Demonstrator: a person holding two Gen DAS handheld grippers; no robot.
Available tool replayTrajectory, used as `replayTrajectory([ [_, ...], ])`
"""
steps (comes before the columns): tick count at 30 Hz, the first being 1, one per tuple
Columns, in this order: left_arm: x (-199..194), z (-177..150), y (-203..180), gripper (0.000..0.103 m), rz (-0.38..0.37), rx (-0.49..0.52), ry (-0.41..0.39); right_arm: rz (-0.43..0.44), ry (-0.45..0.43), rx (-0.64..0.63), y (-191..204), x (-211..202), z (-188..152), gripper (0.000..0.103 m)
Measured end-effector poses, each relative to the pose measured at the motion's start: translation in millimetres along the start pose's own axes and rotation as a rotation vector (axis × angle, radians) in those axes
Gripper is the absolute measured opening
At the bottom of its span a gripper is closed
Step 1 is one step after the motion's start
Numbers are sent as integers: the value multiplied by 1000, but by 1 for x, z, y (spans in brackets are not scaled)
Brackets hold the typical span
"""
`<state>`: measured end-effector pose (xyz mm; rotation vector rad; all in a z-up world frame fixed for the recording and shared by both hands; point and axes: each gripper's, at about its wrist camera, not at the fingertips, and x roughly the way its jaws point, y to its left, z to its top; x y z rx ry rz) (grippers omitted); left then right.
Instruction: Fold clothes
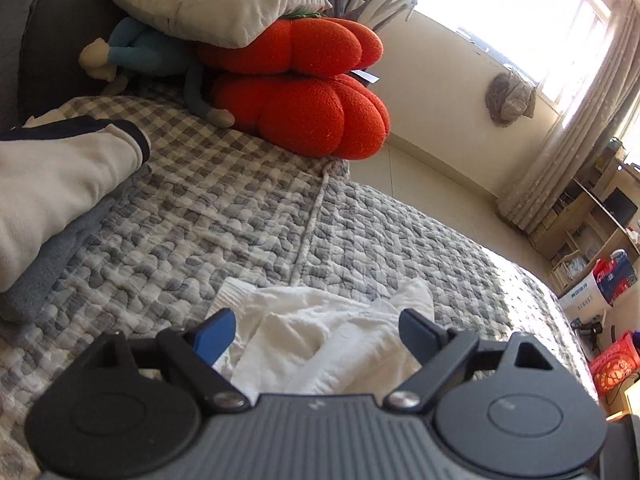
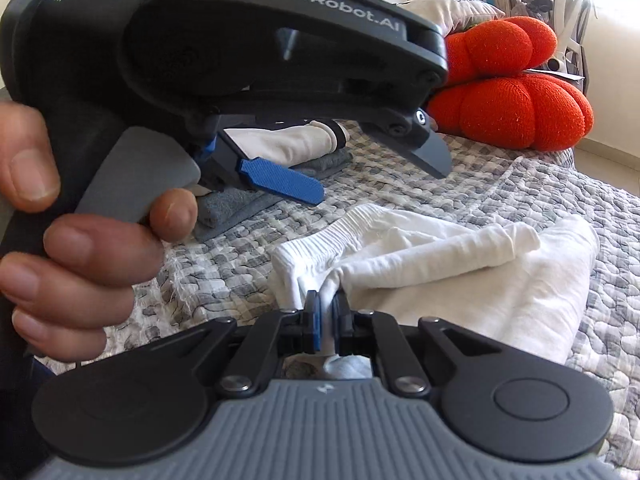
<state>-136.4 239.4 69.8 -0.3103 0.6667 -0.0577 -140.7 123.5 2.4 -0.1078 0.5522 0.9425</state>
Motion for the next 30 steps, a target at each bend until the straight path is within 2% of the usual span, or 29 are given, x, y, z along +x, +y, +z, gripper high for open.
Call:
replayTrajectory([
  [3, 13, -2, -23, 88, 14, 184, 24, 3, -24, 37, -2, 2, -3, 11],
  [6, 29, -4, -33, 77, 23, 268, 67, 7, -39, 61, -4, 2, -5, 11],
  [8, 39, -5, -33, 73, 41, 289, 97, 13, -47, 85, -8, 2, -6, 11],
  [11, 48, -6, -28, 53, 50, 288, 137, 19, -55, 89, -8, 3, -8, 11],
  [13, 46, -7, -27, 25, 40, 293, 137, 22, -56, 91, -7, 4, -7, 11],
  [15, 41, -5, -25, 10, 44, 280, 117, 23, -58, 92, -7, 5, -6, 11],
  [17, 36, -2, -20, 9, 52, 242, 87, 13, -63, 77, -6, 4, -4, 11],
  [24, 20, 13, 26, 7, 32, 7, 5, 8, -84, 61, 8, 10, 14, 11],
  [27, 20, 17, 46, 7, 39, -71, -3, -2, -71, 54, 18, 19, 25, 11],
  [30, 31, 16, 57, 7, 72, -91, 40, -20, -15, 84, 19, 34, 28, 11],
])
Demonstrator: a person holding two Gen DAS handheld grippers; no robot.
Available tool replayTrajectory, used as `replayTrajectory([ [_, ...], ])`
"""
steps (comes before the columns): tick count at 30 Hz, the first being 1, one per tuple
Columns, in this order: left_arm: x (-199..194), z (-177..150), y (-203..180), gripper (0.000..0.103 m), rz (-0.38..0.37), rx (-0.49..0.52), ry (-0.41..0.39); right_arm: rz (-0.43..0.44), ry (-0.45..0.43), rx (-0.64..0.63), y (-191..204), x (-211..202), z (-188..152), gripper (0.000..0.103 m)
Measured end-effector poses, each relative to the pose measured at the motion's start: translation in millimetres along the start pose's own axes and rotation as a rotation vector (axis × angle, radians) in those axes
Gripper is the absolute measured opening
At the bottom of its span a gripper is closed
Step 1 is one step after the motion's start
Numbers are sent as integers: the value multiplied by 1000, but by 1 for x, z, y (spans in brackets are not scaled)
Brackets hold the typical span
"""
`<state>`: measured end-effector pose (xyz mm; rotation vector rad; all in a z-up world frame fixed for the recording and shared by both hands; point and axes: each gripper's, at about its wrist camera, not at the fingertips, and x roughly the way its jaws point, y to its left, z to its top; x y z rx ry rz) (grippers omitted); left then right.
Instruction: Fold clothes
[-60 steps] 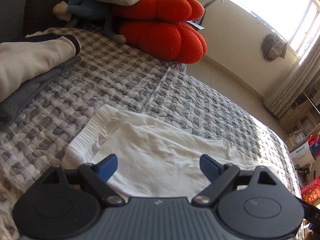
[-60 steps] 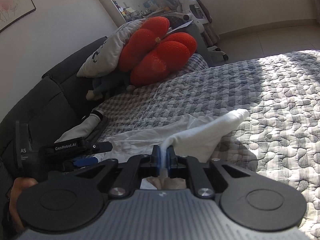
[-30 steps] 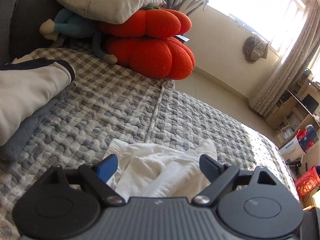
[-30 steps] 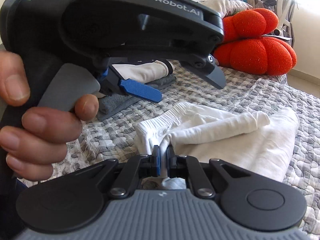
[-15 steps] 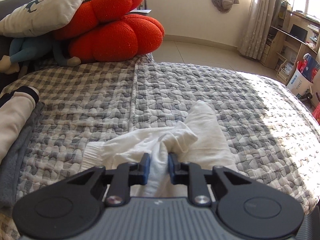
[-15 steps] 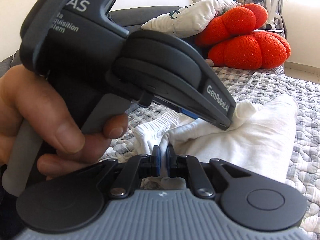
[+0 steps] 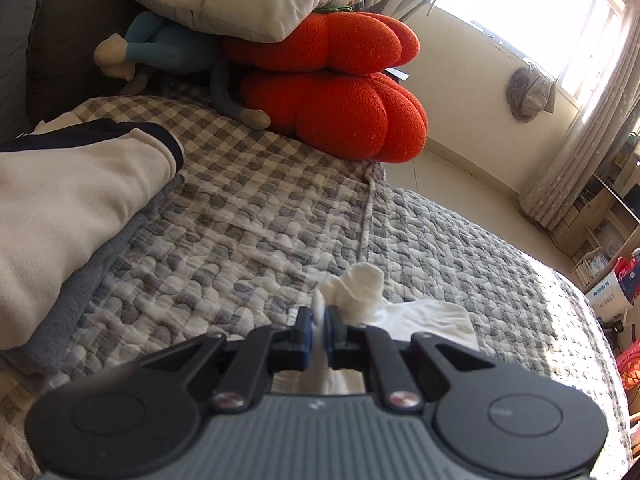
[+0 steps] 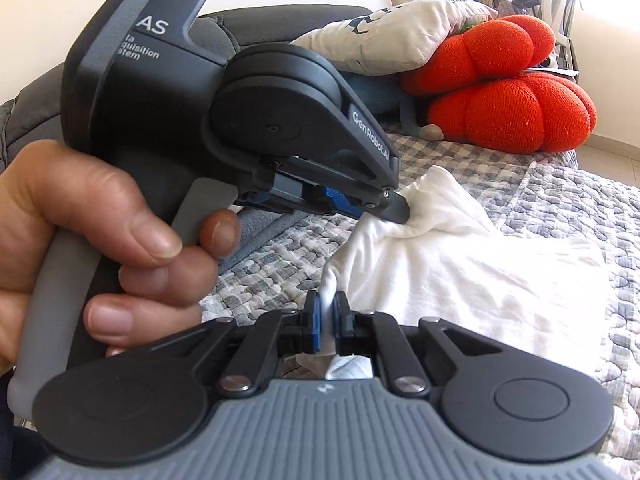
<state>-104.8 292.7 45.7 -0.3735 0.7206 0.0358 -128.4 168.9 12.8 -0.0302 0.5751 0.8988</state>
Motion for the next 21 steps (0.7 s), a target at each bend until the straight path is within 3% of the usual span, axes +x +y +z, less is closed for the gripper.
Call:
replayTrajectory([
  [4, 9, 1, 11, 8, 21, -55, 32, 22, 14, 59, -9, 7, -2, 11],
  [9, 5, 2, 13, 13, 83, -61, 3, 89, 1, 175, -28, -4, 0, 18],
  [11, 1, 3, 17, 16, 96, -84, -12, 98, -15, 193, -31, -21, -1, 36],
  [14, -7, 1, 20, 17, 80, -100, -27, 114, -61, 257, -47, -53, -4, 46],
  [18, -20, -4, 16, 38, 70, -90, -46, 81, -65, 263, -61, -82, -12, 46],
  [21, -28, -12, 10, 41, 41, -74, -57, 41, -50, 221, -61, -97, -19, 46],
])
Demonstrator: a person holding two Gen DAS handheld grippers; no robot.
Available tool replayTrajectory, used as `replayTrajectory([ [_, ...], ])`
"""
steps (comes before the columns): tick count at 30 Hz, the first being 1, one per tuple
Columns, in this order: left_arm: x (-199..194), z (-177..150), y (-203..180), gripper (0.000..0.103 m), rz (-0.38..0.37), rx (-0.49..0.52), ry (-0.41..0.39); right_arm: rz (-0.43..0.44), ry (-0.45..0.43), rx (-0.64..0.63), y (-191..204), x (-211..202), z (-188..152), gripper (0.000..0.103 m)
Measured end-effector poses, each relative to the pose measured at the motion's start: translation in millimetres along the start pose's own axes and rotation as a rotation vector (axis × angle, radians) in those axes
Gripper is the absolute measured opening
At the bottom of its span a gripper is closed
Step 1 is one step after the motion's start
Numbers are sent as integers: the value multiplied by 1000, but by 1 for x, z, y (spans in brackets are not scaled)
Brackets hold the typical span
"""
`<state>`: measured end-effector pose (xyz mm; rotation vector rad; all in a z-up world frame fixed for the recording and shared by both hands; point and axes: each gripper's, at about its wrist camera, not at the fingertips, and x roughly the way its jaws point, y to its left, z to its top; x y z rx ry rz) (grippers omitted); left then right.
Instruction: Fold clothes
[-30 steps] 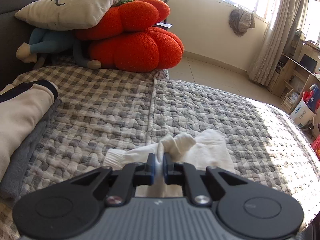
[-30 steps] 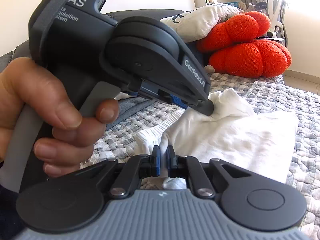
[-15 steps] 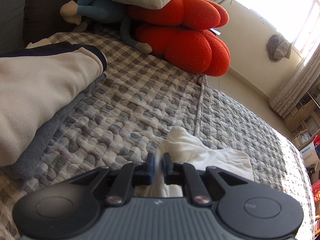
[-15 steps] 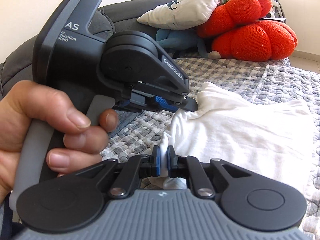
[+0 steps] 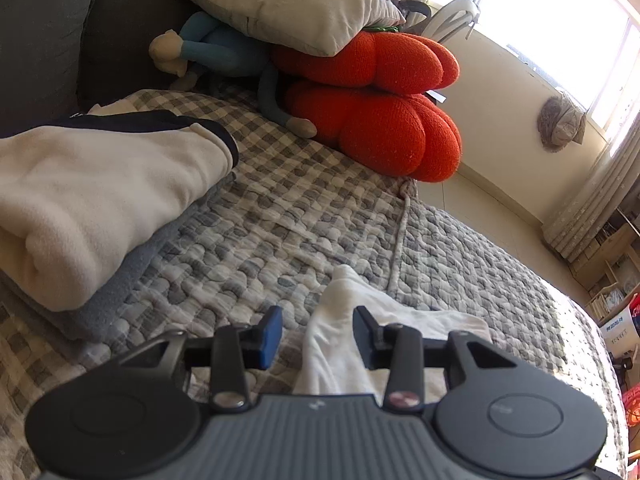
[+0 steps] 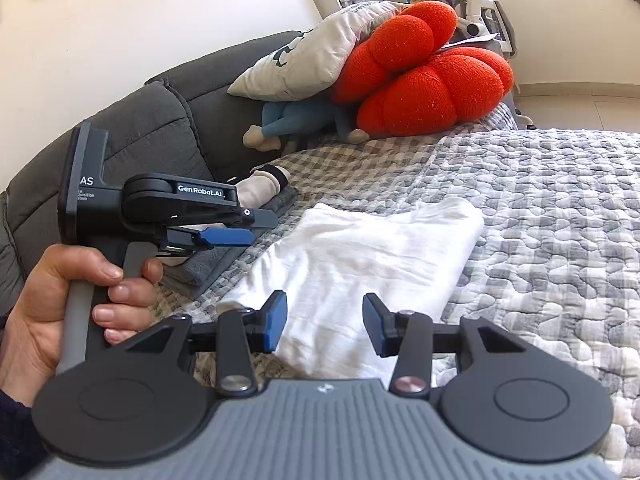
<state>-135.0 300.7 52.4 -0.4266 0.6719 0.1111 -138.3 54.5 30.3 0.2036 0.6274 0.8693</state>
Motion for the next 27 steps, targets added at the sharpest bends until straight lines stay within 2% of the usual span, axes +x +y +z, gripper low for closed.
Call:
replayTrajectory([
  [1, -1, -3, -3, 41, -8, 16, 5, -13, 4, -14, 0, -5, -2, 46],
  [3, 3, -9, -12, 40, 25, 86, 29, -40, 23, -70, 3, -7, -8, 46],
  [4, 6, -12, -15, 39, 50, 121, 45, -65, 48, -87, 3, -2, -11, 38],
  [5, 10, -15, -16, 34, 74, 147, 63, -91, 73, -103, 3, 3, -15, 25],
  [6, 14, -18, -17, 17, 98, 174, 82, -116, 98, -119, 3, 8, -18, 19],
  [7, 17, -20, -17, 10, 116, 193, 95, -141, 124, -135, 3, 14, -21, 8],
  [8, 17, -21, -15, 9, 119, 189, 96, -133, 140, -123, 0, 15, -24, 5],
  [12, 17, -22, -9, 7, 132, 175, 94, -123, 188, -104, -2, 14, -25, 5],
  [16, 6, -17, -1, 7, 100, 95, 42, -114, 115, -30, -10, 0, -15, 18],
  [18, 3, -15, 0, 7, 88, 80, 20, -120, 92, 45, -21, -1, -13, 18],
  [21, 11, -19, -10, 7, 84, 147, 53, -130, 113, 18, -19, 2, -13, 17],
  [24, 22, -24, -19, 12, 157, 239, 93, -140, 135, -11, -16, 5, -14, 16],
  [26, 23, -23, -17, 15, 171, 236, 94, -136, 109, 35, -23, 0, -8, 22],
  [27, 23, -22, -14, 15, 162, 217, 99, -137, 89, 71, -29, -2, -5, 30],
])
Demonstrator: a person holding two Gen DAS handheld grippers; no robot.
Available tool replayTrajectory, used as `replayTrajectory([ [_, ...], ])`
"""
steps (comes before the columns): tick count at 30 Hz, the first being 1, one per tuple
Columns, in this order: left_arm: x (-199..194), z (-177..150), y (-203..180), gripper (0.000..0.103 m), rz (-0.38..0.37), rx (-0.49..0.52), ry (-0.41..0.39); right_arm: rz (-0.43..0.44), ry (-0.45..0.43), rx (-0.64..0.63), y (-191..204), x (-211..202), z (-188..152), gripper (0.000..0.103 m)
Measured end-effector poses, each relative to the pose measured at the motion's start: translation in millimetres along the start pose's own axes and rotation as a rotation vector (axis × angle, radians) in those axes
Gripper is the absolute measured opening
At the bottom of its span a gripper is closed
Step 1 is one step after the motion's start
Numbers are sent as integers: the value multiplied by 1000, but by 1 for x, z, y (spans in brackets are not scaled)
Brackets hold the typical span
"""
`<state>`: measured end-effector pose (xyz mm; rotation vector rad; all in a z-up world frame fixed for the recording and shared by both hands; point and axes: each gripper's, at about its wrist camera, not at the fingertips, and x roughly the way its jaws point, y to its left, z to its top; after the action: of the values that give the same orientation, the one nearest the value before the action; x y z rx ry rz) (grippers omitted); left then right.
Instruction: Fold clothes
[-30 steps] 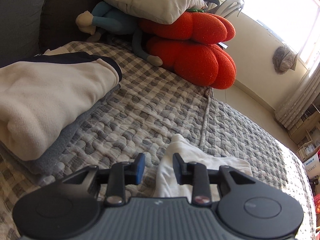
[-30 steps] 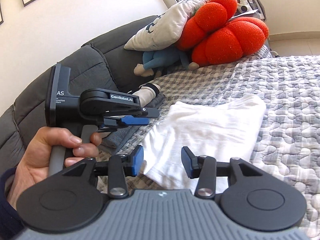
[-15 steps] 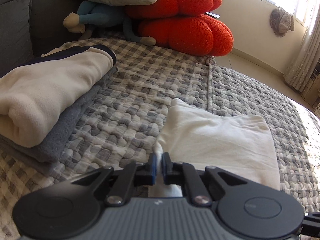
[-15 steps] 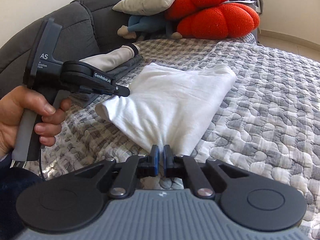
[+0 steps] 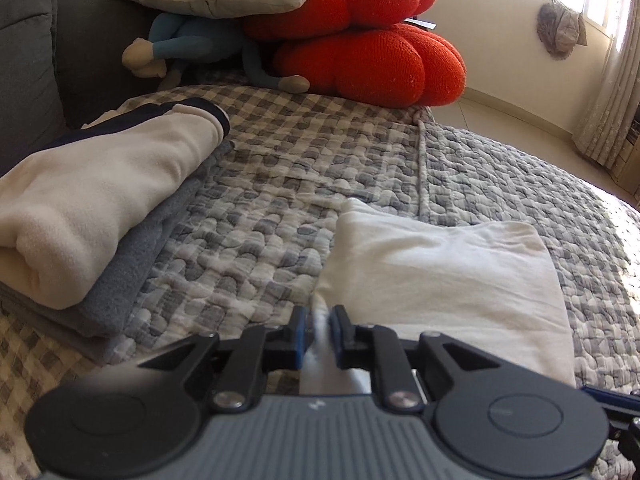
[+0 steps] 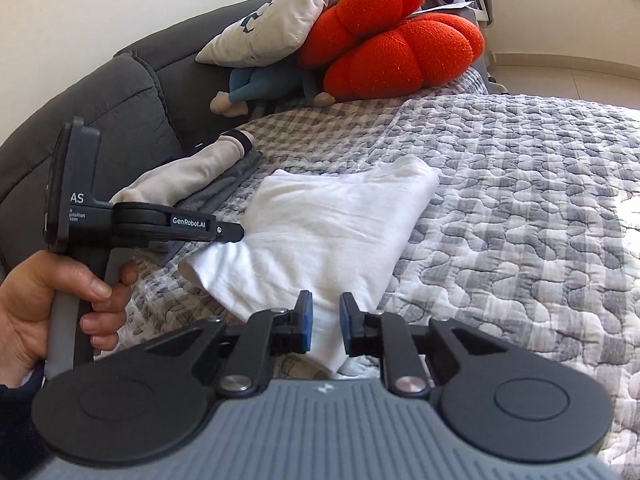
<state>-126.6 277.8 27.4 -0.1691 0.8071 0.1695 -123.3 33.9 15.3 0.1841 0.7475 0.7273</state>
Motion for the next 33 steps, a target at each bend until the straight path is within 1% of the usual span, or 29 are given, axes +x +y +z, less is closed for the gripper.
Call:
replayTrajectory([
  [1, 1, 0, 2, 15, -6, -11, 4, 1, -17, 37, -7, -2, 3, 56],
  [2, 1, 0, 3, 15, -10, -18, 6, 3, -27, 81, -15, -2, 4, 70],
  [3, 2, 0, 4, 15, -14, -24, 9, 5, -36, 125, -24, -1, 5, 70],
  [5, 4, 1, 4, 15, -14, -28, 13, 61, -15, 218, -39, 5, 4, 70],
  [8, 5, 1, 3, 15, -8, -25, 14, 118, -39, 272, -43, 12, 1, 71],
  [9, 6, 2, 3, 15, -7, -25, 15, 119, -45, 272, -41, 14, 2, 71],
  [10, 6, 2, 3, 15, -7, -30, 15, 103, -46, 287, -40, 17, 3, 62],
  [11, 6, 2, 4, 15, -8, -35, 15, 86, -46, 302, -38, 21, 3, 46],
  [12, 6, 2, 5, 15, -10, -38, 15, 58, -41, 326, -39, 27, 3, 36],
  [13, 6, 2, 5, 15, -8, -38, 16, 56, -44, 359, -41, 31, 3, 23],
  [15, 6, 2, 6, 15, -5, -39, 16, 60, -49, 411, -44, 36, 3, 20],
  [16, 7, 2, 6, 16, -1, -38, 15, 64, -51, 428, -44, 38, 3, 16],
  [18, 6, 2, 7, 16, 2, -43, 10, 49, -74, 379, -37, 33, 5, 14],
  [20, -1, 4, 11, 16, -35, -84, -22, 64, -109, 355, -33, 22, 9, 12],
  [23, -18, 6, 9, 16, -142, -131, -90, 76, -167, 308, -31, -8, 24, 12],
  [24, -23, 6, 2, 16, -185, -127, -104, 54, -182, 264, -30, -23, 32, 12],
  [25, -25, 6, -5, 16, -213, -113, -102, 37, -178, 242, -33, -35, 38, 12],
  [27, -28, 5, -21, 16, -265, -85, -94, -31, -159, 183, -41, -56, 45, 12],
  [28, -28, 4, -29, 16, -278, -66, -77, -65, -149, 153, -45, -66, 48, 12],
  [30, -26, 1, -45, 16, -302, -28, -45, -126, -131, 132, -60, -85, 48, 12],
  [32, -25, -2, -59, 16, -317, 9, -26, -190, -106, 129, -81, -103, 42, 12],
  [33, -25, -3, -66, 17, -327, 24, -17, -207, -92, 130, -90, -108, 37, 12],
])
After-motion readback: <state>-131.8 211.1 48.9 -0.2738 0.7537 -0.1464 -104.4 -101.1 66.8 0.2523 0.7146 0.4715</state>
